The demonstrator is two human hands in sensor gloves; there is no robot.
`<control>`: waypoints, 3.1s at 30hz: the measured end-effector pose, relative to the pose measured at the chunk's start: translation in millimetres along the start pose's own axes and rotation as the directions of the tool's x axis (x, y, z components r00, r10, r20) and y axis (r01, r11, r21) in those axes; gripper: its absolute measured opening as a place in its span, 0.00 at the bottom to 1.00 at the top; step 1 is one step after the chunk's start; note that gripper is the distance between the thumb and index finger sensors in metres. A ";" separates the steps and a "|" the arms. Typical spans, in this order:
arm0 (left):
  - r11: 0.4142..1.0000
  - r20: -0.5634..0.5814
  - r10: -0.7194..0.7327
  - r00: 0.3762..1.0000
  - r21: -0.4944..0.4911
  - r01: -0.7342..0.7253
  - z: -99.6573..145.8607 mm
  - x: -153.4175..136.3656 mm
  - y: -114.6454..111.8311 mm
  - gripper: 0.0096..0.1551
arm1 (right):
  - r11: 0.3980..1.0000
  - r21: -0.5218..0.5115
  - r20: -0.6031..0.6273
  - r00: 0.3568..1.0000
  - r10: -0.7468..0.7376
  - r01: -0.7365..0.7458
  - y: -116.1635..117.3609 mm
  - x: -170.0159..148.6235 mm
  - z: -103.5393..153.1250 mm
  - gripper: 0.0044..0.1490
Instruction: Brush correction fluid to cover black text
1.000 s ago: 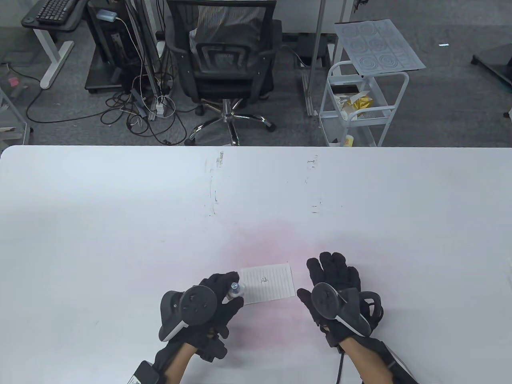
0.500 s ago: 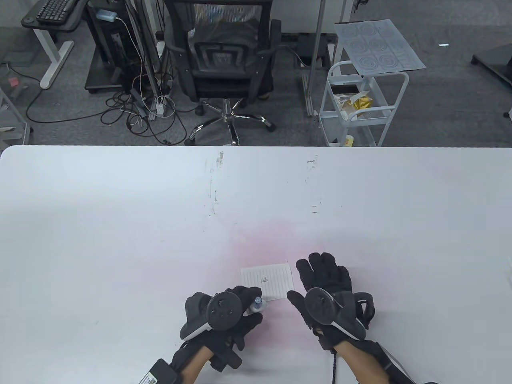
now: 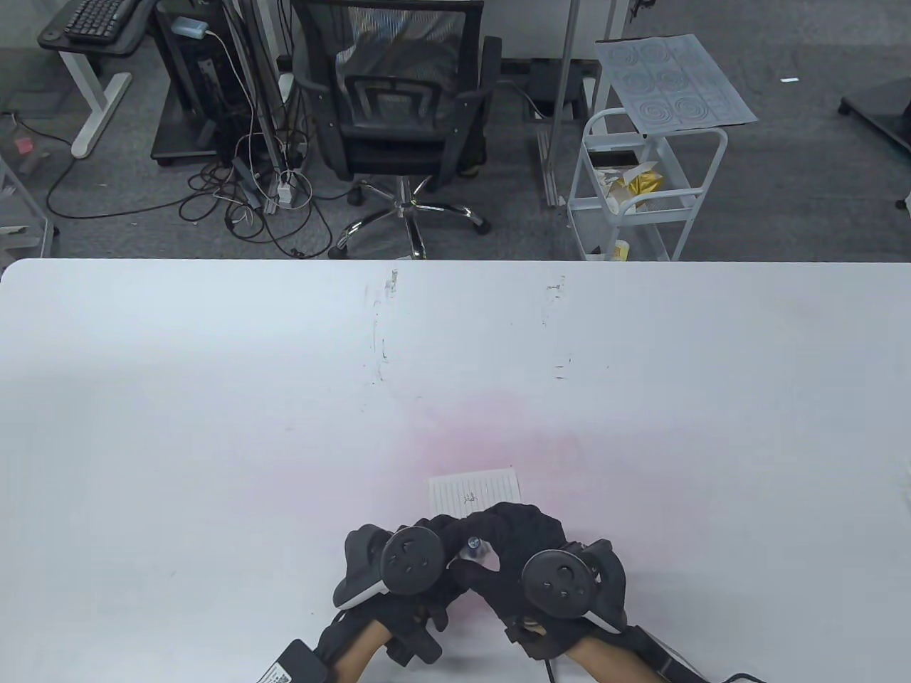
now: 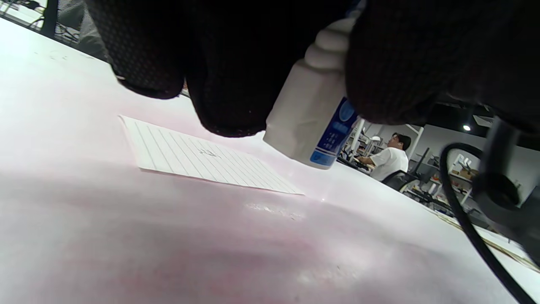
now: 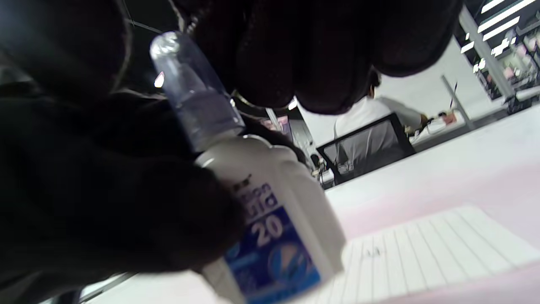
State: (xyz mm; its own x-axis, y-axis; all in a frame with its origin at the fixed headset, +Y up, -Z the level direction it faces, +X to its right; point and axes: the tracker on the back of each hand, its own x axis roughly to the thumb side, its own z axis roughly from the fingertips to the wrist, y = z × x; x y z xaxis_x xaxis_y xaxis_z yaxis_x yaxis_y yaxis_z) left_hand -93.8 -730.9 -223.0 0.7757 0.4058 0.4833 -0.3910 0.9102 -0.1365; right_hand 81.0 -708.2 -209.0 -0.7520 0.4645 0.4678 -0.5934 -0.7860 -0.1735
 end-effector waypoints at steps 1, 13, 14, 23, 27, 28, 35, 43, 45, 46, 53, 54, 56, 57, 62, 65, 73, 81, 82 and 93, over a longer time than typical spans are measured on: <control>1.000 -0.011 -0.004 1.000 0.005 0.004 -0.1 0.0 0.1 0.35 | 1.000 -0.005 -0.007 1.000 -0.002 0.002 -0.1 -1.1 -0.2 0.36; 1.000 -0.018 0.031 0.999 0.004 -0.031 0.0 -2.1 0.6 0.35 | 0.993 -0.016 -0.047 0.992 -0.115 0.114 0.5 -8.5 -4.1 0.31; 0.999 -0.020 0.035 0.999 0.005 -0.035 0.1 -2.8 0.9 0.35 | 0.991 -0.010 -0.034 0.991 -0.130 0.130 0.2 -7.8 -4.4 0.31; 1.000 -0.027 0.014 1.000 0.017 -0.014 1.8 -4.6 2.9 0.35 | 0.956 0.094 0.038 0.959 -0.282 0.278 1.2 -10.3 -5.6 0.34; 1.000 -0.033 0.018 0.999 0.018 -0.017 2.7 -5.9 3.7 0.35 | 0.987 0.022 -0.037 0.987 -0.158 0.159 -0.5 -13.3 -2.2 0.44; 1.000 -0.034 0.016 0.999 0.020 -0.016 2.8 -5.8 3.9 0.35 | 0.993 0.012 -0.053 0.991 -0.120 0.121 -0.9 -13.8 -1.8 0.45; 1.000 -0.035 -0.002 0.999 0.019 0.003 3.2 -5.7 3.6 0.35 | 0.996 0.032 -0.088 0.992 -0.085 0.088 5.3 -14.3 -2.3 0.34; 0.999 -0.040 0.011 0.999 0.035 -0.009 5.0 -8.2 6.8 0.35 | 0.964 0.116 -0.028 0.971 -0.238 0.239 7.6 -15.4 -3.2 0.33; 0.999 -0.039 0.010 0.999 0.035 -0.008 5.2 -8.3 7.0 0.35 | 0.969 0.120 -0.049 0.976 -0.213 0.217 7.3 -17.5 -2.6 0.38; 0.999 -0.038 0.009 0.999 0.035 -0.007 5.2 -8.0 6.8 0.35 | 0.975 0.101 -0.060 0.980 -0.191 0.196 6.8 -18.6 -2.1 0.40; 1.000 -0.030 -0.014 0.999 0.020 0.014 4.5 -5.5 4.3 0.35 | 0.996 0.046 -0.068 0.995 -0.070 0.073 9.5 -13.2 -1.0 0.35; 1.000 -0.030 -0.016 0.999 0.020 0.016 4.5 -5.5 4.2 0.35 | 0.996 0.052 -0.066 0.995 -0.073 0.077 9.6 -12.9 -1.1 0.35; 1.000 -0.032 -0.015 0.999 0.020 0.016 4.5 -5.6 4.7 0.35 | 0.990 0.077 -0.046 0.993 -0.112 0.116 10.9 -12.8 -1.3 0.34; 1.000 -0.032 -0.011 0.999 0.020 0.012 4.5 -5.8 4.8 0.35 | 0.988 0.083 -0.040 0.991 -0.127 0.130 11.0 -12.9 -1.5 0.33; 1.000 -0.030 -0.008 1.000 0.013 0.008 4.5 -5.7 4.5 0.35 | 0.974 0.127 -0.015 0.982 -0.186 0.186 9.5 -14.2 -2.8 0.32; 1.000 -0.027 -0.001 1.000 0.007 0.002 4.4 -5.5 4.6 0.35 | 0.971 0.136 -0.004 0.980 -0.198 0.197 7.7 -13.8 -2.7 0.32; 0.999 -0.023 -0.037 0.999 -0.027 0.036 3.6 -6.4 3.1 0.35 | 0.960 0.141 0.011 0.969 -0.248 0.244 3.5 -13.2 -3.3 0.31; 0.995 -0.022 -0.067 0.998 -0.072 0.065 1.7 -7.8 -2.3 0.35 | 0.952 0.112 -0.009 0.959 -0.285 0.284 -5.6 -18.5 -2.5 0.31; 0.995 -0.022 -0.071 0.997 -0.073 0.070 1.7 -7.6 -2.6 0.35 | 0.951 0.111 -0.012 0.957 -0.289 0.288 -6.0 -19.2 -2.5 0.31; 0.992 -0.033 -0.092 0.995 -0.094 0.089 2.0 -7.5 -2.7 0.35 | 0.936 0.065 -0.032 0.939 -0.343 0.345 -14.6 -27.1 -2.3 0.31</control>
State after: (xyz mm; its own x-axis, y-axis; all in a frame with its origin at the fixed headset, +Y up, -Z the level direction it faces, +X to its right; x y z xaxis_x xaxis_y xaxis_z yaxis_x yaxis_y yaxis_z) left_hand -99.5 -736.6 -224.6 0.8246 0.3227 0.4647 -0.2723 0.9464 -0.1739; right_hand 109.4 -708.4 -221.2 -0.5113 0.7188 0.4710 -0.7961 -0.6026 0.0554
